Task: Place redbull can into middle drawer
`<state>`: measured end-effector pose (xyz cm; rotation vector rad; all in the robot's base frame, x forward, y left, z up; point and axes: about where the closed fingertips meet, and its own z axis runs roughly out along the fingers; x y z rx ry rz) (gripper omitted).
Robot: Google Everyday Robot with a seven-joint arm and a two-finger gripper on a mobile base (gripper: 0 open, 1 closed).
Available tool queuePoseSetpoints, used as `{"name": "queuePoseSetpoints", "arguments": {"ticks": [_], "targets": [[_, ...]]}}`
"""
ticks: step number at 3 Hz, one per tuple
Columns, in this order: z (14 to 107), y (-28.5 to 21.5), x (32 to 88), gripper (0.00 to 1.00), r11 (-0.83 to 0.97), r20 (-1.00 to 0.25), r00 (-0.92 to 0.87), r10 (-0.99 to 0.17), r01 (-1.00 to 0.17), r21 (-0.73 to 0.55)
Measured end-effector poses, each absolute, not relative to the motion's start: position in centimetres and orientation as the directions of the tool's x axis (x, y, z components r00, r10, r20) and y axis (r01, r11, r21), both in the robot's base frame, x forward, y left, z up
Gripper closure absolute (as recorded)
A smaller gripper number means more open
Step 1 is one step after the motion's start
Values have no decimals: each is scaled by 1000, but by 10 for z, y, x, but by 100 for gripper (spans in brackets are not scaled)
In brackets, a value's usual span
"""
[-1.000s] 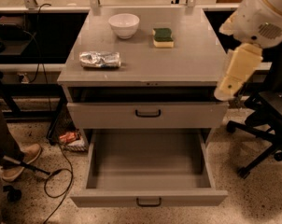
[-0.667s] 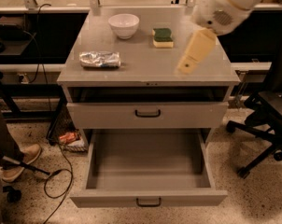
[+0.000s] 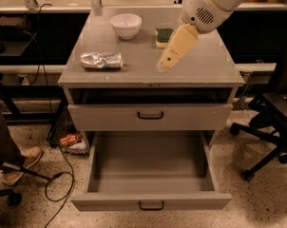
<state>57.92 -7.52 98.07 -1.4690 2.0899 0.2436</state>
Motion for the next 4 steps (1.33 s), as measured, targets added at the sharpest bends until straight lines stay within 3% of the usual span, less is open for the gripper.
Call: {"name": "queuePoseSetpoints", "arguments": {"ticks": [2, 4], "targets": [[928, -21, 643, 0, 375, -629, -221, -745, -919, -121], [905, 46, 703, 0, 304, -609, -91, -788, -917, -257]]}}
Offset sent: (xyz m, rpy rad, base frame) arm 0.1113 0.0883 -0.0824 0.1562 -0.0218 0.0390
